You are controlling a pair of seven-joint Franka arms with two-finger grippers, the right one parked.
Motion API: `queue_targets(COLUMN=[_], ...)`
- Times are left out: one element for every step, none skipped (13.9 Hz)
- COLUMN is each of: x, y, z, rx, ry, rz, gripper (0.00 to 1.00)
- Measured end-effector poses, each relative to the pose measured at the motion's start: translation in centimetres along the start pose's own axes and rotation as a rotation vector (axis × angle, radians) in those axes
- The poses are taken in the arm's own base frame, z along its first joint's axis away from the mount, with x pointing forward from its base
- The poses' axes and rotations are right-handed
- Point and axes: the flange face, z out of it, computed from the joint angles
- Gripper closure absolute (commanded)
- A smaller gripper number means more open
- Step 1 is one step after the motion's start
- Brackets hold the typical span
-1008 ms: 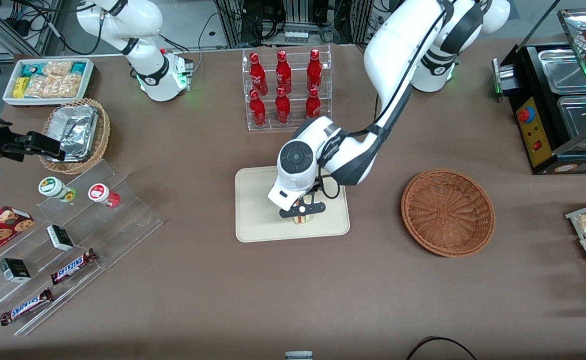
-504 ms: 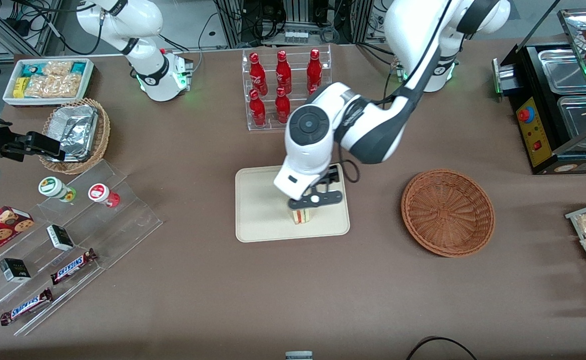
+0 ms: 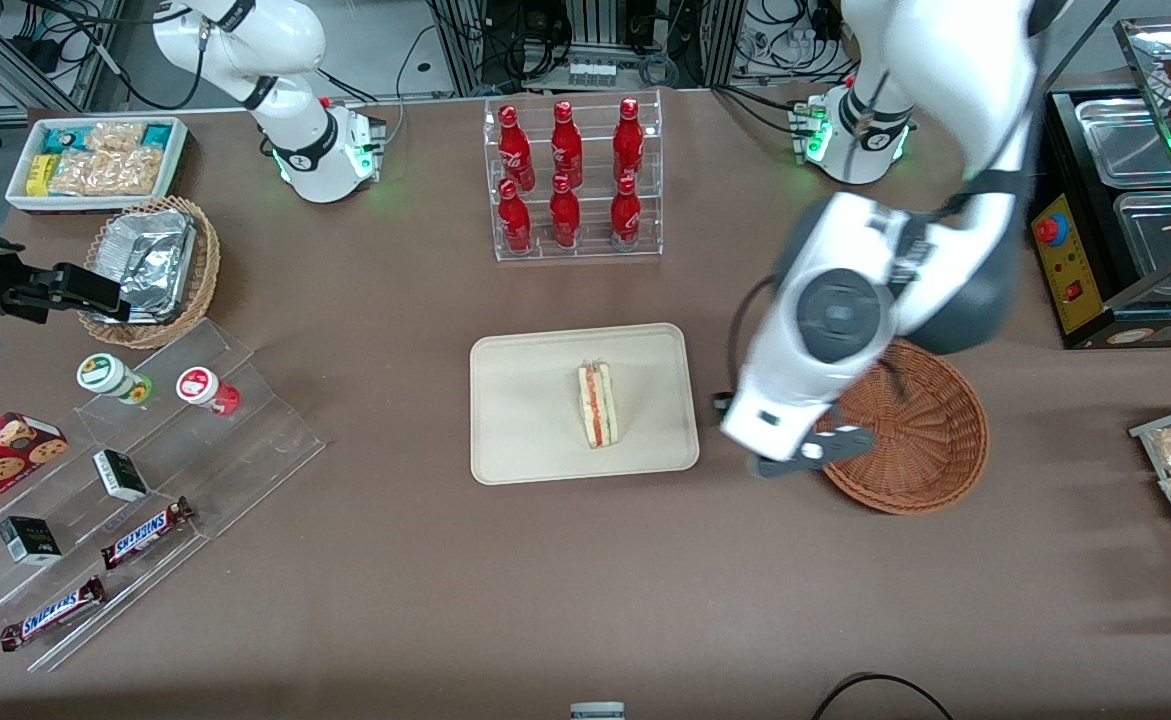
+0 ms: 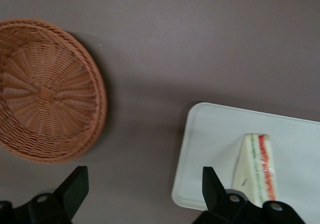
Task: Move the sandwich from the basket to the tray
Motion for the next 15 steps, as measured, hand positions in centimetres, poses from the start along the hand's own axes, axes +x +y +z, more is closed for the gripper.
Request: queue_targets(x=[0.5, 0.8, 0.9, 1.1, 1.2, 1.1, 0.9, 0.6, 0.2, -0.1, -0.6, -1.2, -1.6, -1.9, -2.2], y=[-2.3, -4.5, -6.6, -8.7, -10.7, -12.5, -14.2, -15.7, -17.0, -18.2, -19.1, -19.9, -20.7, -21.6, -22.4], z=[-0.3, -0.6, -0.8, -1.3, -1.9, -2.6, -3.3, -4.1, -5.0, -5.9, -6.8, -7.6, -8.2, -8.8, -9.3], rx=[-0.004, -0.004, -0.005, -0.007, -0.011, -0.013, -0.012, -0.013, -0.013, -0.014, -0.015, -0.014, -0.013, -0.014, -0.016], ry=[-0.010, -0.020, -0.027, -0.030, -0.032, -0.038, -0.048, -0.057, -0.065, -0.071, -0.075, -0.082, -0.090, -0.094, -0.096], rz=[0.022, 0.044, 0.063, 0.080, 0.097, 0.113, 0.129, 0.144, 0.156, 0.167, 0.174, 0.176, 0.178, 0.179, 0.180], gripper=[0.00, 0.00, 0.00, 0.00, 0.00, 0.00, 0.00, 0.00, 0.00, 0.00, 0.00, 0.00, 0.00, 0.00, 0.00])
